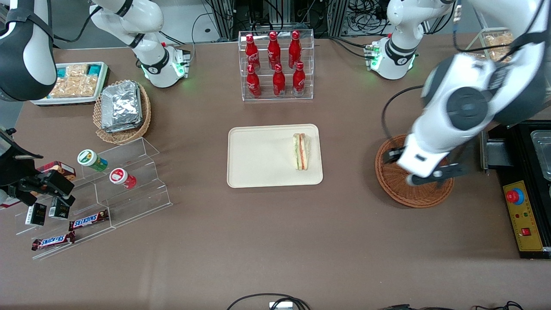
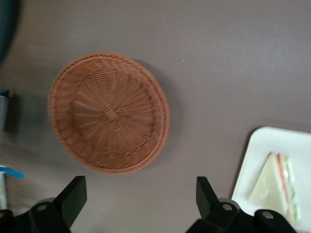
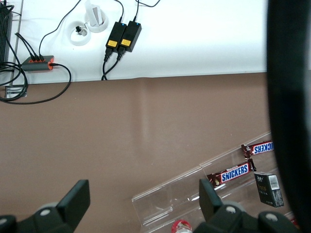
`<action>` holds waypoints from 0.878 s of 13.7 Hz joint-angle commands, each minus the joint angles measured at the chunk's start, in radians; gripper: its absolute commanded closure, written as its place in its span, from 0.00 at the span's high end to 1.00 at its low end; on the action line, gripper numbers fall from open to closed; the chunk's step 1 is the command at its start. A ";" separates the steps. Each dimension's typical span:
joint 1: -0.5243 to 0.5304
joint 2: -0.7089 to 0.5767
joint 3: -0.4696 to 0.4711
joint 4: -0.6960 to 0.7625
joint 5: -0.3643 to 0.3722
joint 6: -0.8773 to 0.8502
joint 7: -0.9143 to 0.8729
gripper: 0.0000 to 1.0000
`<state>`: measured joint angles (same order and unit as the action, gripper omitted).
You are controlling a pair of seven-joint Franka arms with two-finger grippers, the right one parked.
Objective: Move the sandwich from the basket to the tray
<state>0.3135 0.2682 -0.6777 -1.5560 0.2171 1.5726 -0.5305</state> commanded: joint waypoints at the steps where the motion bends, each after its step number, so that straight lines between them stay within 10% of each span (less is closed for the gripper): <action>1: -0.017 -0.104 0.131 0.034 -0.100 -0.092 0.192 0.99; 5: -0.157 -0.208 0.387 0.033 -0.174 -0.177 0.380 0.99; 12: -0.274 -0.254 0.535 0.033 -0.182 -0.220 0.515 0.99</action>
